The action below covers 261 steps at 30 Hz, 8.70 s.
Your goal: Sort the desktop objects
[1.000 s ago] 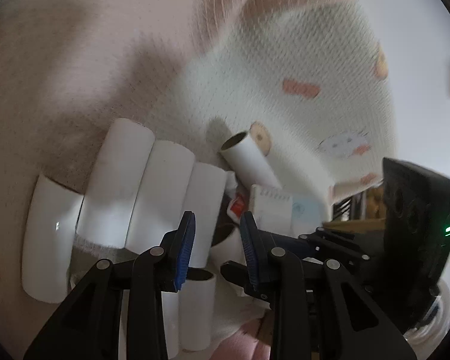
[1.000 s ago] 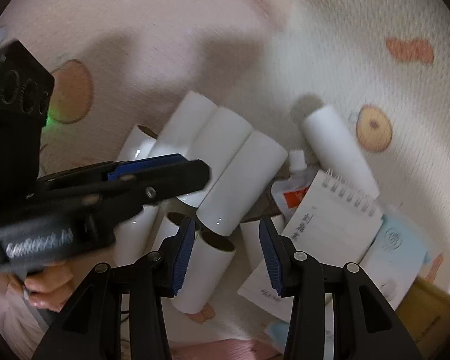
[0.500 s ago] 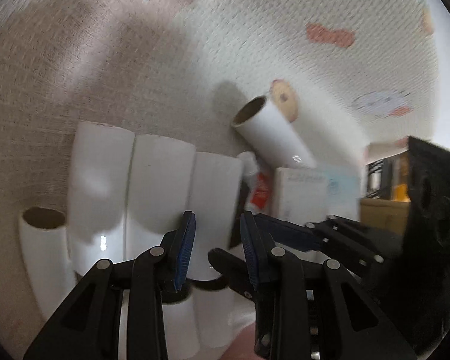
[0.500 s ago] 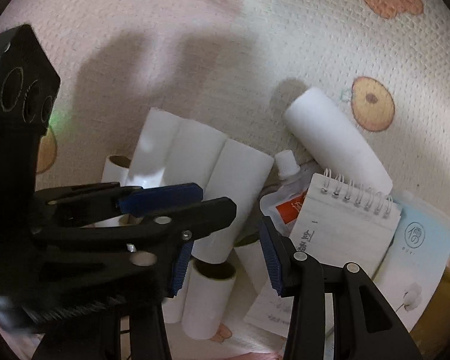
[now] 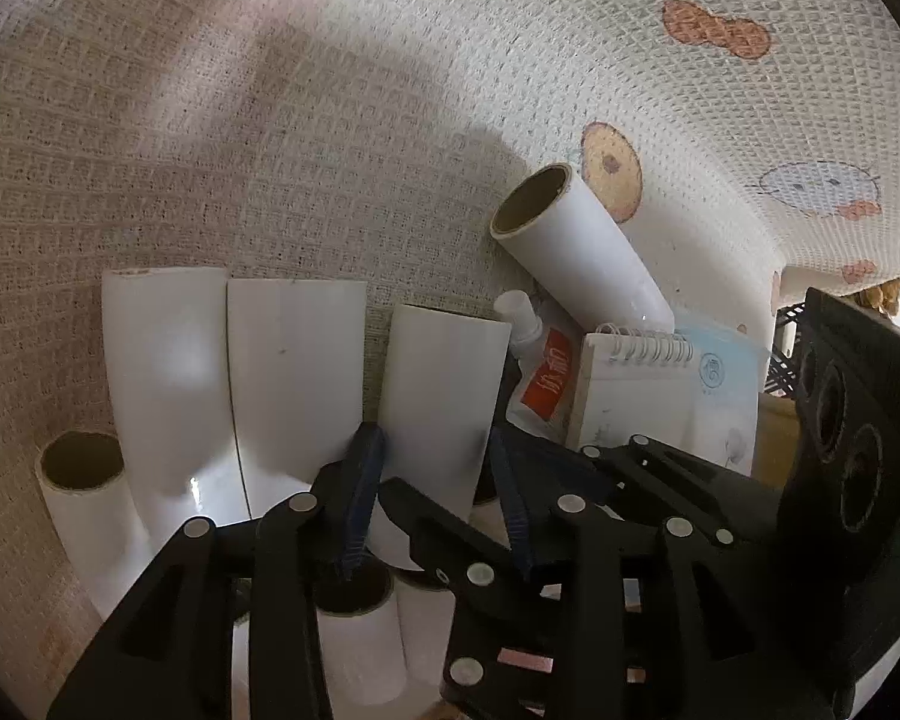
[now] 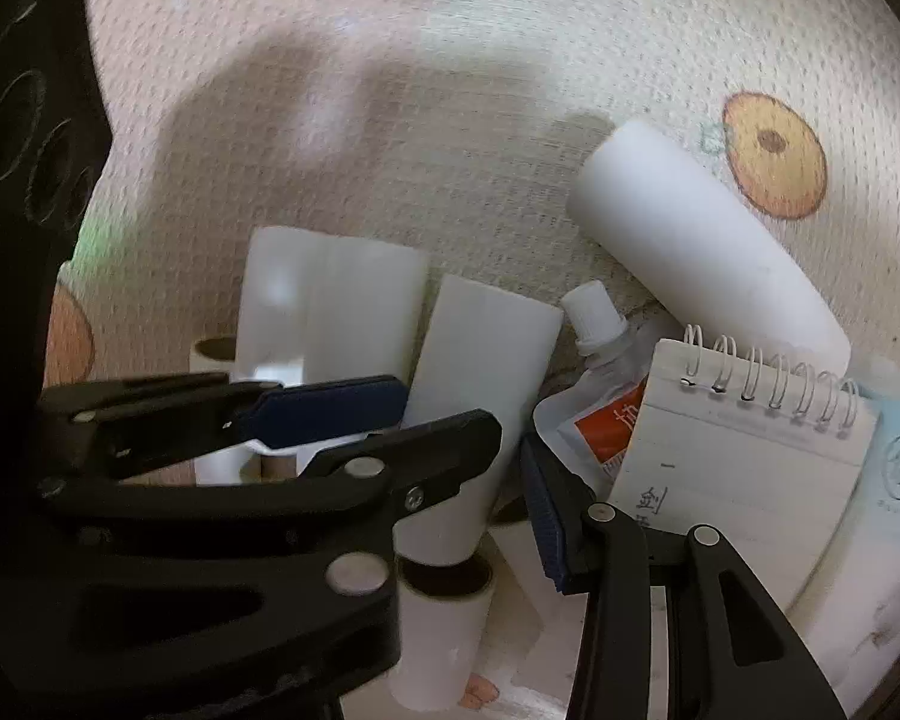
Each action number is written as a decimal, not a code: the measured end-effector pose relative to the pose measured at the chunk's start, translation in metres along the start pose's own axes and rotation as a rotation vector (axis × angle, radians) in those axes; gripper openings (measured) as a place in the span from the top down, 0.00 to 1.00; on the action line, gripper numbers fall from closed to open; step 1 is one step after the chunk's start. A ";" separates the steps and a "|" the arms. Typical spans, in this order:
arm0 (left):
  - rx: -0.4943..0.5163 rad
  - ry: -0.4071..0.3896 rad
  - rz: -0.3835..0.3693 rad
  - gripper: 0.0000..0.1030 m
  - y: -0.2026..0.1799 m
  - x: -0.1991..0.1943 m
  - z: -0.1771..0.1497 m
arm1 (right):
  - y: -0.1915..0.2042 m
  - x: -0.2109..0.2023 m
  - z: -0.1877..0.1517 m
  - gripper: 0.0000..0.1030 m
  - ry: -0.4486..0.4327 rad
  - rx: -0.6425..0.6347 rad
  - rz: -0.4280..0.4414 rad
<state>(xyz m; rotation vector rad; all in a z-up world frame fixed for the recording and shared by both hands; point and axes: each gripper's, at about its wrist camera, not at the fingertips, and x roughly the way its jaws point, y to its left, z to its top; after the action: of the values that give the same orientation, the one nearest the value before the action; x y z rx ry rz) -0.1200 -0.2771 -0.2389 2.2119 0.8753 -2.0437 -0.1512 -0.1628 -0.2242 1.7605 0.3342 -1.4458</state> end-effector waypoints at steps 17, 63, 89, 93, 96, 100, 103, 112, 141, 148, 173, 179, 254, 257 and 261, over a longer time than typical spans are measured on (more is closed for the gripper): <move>-0.014 -0.037 0.041 0.61 0.007 -0.016 -0.008 | 0.000 -0.011 -0.013 0.59 -0.016 0.007 0.053; 0.046 -0.408 -0.059 0.55 -0.007 -0.120 -0.066 | 0.053 -0.142 -0.051 0.59 -0.114 -0.329 0.189; 0.328 -0.879 0.072 0.55 -0.141 -0.216 -0.199 | 0.071 -0.262 -0.108 0.59 -0.560 -0.515 0.216; 0.383 -0.904 0.104 0.54 -0.170 -0.207 -0.213 | 0.051 -0.272 -0.124 0.59 -0.618 -0.521 0.201; 0.438 -0.924 0.132 0.54 -0.197 -0.197 -0.221 | 0.030 -0.286 -0.139 0.59 -0.677 -0.512 0.181; 0.480 -0.928 0.132 0.54 -0.223 -0.185 -0.226 | 0.011 -0.299 -0.152 0.59 -0.722 -0.495 0.183; 0.515 -0.926 0.133 0.54 -0.247 -0.178 -0.228 | -0.007 -0.312 -0.159 0.59 -0.755 -0.470 0.192; 0.595 -0.871 0.120 0.54 -0.308 -0.154 -0.229 | -0.054 -0.334 -0.182 0.59 -0.840 -0.421 0.127; 0.648 -0.357 0.088 0.54 -0.382 -0.031 -0.159 | -0.189 -0.296 -0.195 0.59 -0.603 -0.019 0.142; 0.643 -0.299 0.115 0.54 -0.385 -0.004 -0.149 | -0.205 -0.280 -0.192 0.59 -0.535 0.039 0.152; 0.550 -0.133 0.159 0.55 -0.368 0.048 -0.126 | -0.222 -0.253 -0.212 0.59 -0.460 0.056 0.073; 0.535 -0.104 0.203 0.55 -0.370 0.067 -0.121 | -0.208 -0.255 -0.226 0.62 -0.449 -0.018 -0.036; 0.239 -0.755 -0.202 0.93 -0.136 -0.109 -0.165 | -0.104 -0.251 -0.152 0.61 -0.471 0.045 -0.021; 0.177 -0.813 -0.188 0.93 -0.103 -0.118 -0.167 | -0.075 -0.255 -0.140 0.61 -0.508 -0.003 0.000; 0.092 -0.897 -0.097 0.93 -0.071 -0.133 -0.172 | -0.030 -0.255 -0.120 0.61 -0.509 -0.076 0.054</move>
<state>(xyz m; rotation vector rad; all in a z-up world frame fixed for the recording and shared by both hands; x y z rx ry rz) 0.0098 -0.2060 -0.0647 1.0247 0.7676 -2.7338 -0.1658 0.0150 -0.0040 1.2725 0.0699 -1.7514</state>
